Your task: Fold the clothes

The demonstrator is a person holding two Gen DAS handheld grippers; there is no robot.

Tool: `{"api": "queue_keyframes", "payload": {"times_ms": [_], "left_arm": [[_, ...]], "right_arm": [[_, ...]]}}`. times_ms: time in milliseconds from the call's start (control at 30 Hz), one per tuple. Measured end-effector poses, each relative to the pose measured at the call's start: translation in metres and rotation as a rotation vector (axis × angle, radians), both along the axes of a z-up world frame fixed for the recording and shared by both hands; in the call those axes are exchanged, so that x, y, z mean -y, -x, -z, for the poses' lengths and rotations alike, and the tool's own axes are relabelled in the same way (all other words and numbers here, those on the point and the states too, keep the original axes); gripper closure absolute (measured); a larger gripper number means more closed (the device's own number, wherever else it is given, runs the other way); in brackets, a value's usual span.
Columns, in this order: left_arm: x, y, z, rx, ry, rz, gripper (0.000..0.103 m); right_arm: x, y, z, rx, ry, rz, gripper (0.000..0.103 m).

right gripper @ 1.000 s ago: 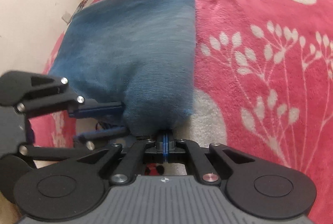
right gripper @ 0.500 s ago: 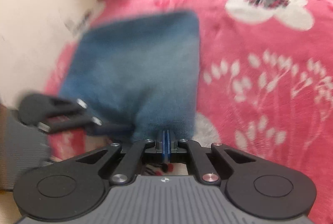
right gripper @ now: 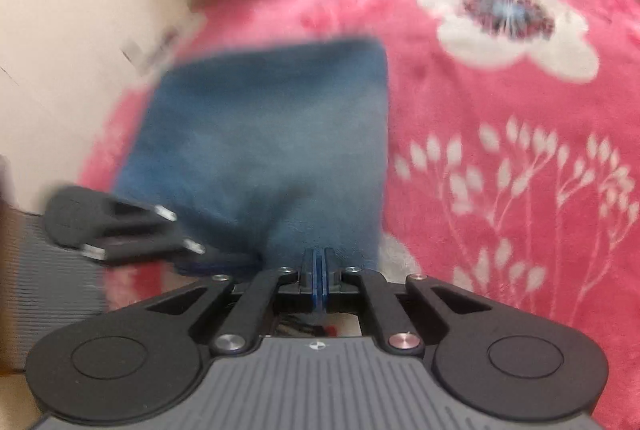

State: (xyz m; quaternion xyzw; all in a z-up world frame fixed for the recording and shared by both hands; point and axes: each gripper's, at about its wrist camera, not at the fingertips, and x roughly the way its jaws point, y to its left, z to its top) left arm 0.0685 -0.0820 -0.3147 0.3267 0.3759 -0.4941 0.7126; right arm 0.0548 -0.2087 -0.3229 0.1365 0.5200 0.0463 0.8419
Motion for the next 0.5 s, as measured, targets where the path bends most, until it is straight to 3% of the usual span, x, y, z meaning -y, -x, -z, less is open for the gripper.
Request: {"api": "queue_keyframes", "payload": {"times_ms": [167, 333, 500], "left_arm": [[-0.003, 0.000, 0.000, -0.005, 0.011, -0.012, 0.082], [-0.005, 0.002, -0.002, -0.001, 0.019, -0.012, 0.082], [-0.003, -0.001, 0.000, -0.019, 0.008, -0.034, 0.082]], "right_arm": [[0.001, 0.004, 0.008, 0.013, -0.011, 0.019, 0.103], [0.006, 0.013, -0.019, 0.036, -0.045, 0.056, 0.099], [0.000, 0.004, 0.020, -0.013, -0.015, 0.040, 0.101]]}}
